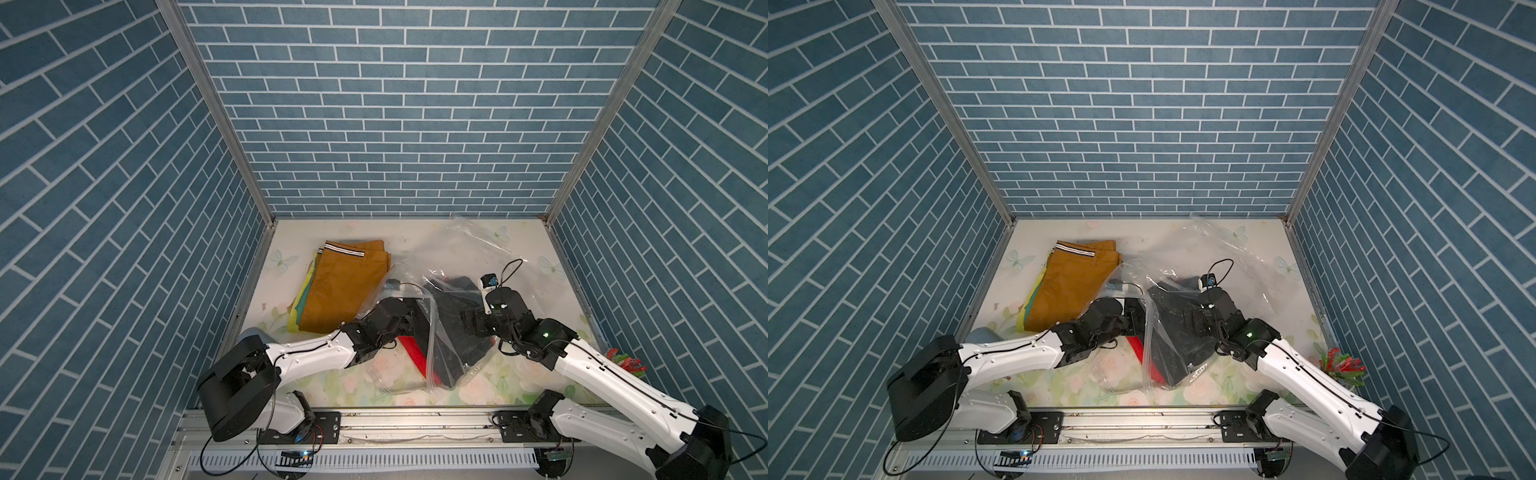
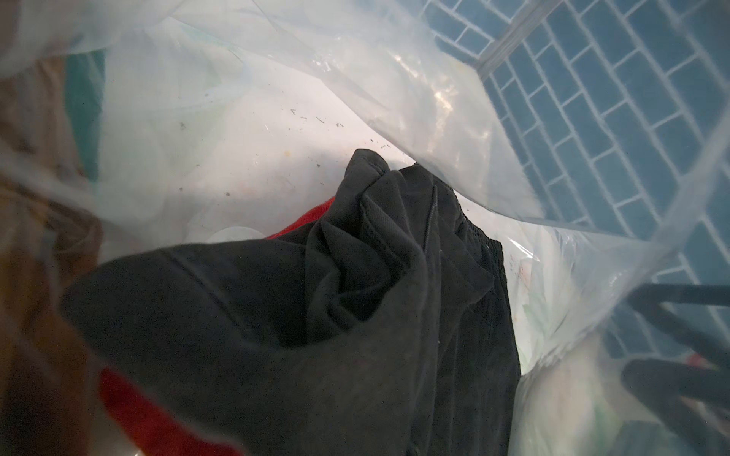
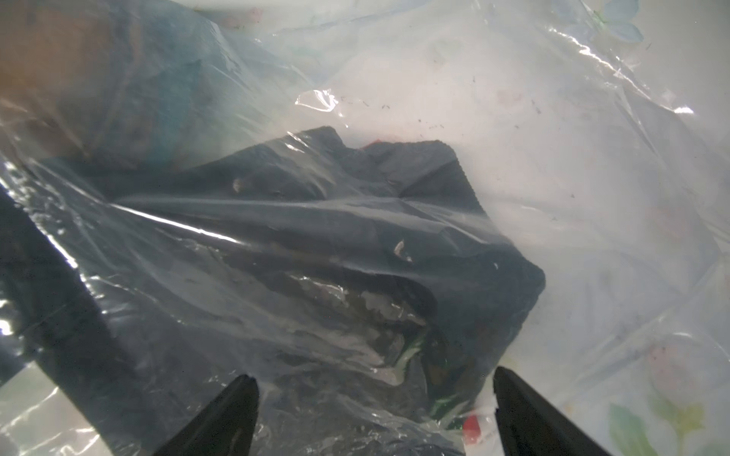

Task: Take the trousers out of the vacuum bag
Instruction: Take out the trousers from the vacuum bag.

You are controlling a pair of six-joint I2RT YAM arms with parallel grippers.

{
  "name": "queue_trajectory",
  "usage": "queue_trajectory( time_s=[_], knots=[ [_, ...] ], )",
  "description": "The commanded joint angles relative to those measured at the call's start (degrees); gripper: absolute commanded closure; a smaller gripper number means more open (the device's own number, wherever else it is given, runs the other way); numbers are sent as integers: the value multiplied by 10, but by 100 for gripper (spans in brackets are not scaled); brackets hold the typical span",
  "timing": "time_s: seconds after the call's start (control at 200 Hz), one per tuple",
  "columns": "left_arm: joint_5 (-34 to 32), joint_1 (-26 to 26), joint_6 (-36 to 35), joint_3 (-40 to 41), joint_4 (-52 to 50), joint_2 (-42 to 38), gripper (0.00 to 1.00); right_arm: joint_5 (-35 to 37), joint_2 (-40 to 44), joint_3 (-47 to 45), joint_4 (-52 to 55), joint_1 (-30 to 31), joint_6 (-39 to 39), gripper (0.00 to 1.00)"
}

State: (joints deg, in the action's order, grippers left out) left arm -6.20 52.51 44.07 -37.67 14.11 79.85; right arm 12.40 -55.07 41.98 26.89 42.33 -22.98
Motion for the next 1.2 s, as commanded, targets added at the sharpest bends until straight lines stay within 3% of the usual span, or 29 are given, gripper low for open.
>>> queue_trajectory(
  time_s=[0.0, 0.115, 0.4, 0.49, 0.605, 0.73, 1.195],
  knots=[
    [0, -6, -7, -2, 12, -9, 100, -60, -13, 6, -64, -8, 74, 4],
    [6, -6, -4, 5, 21, -8, 100, -60, -48, 31, -74, -8, 117, 3],
    [22, -6, -3, 10, 32, -6, 100, -163, -138, 96, -86, -20, 214, 5],
    [25, -5, -7, 1, 21, -11, 100, -180, -180, 118, -72, -28, 224, 24],
    [32, -6, -10, -11, 3, -26, 100, -155, -216, 119, -68, -35, 224, 67],
    [43, -6, -8, -24, -18, -42, 100, -153, -235, 118, -81, -41, 213, 100],
    [53, 10, 22, -40, -95, -111, 100, -40, -284, 95, -150, -56, 139, 100]
  ],
)
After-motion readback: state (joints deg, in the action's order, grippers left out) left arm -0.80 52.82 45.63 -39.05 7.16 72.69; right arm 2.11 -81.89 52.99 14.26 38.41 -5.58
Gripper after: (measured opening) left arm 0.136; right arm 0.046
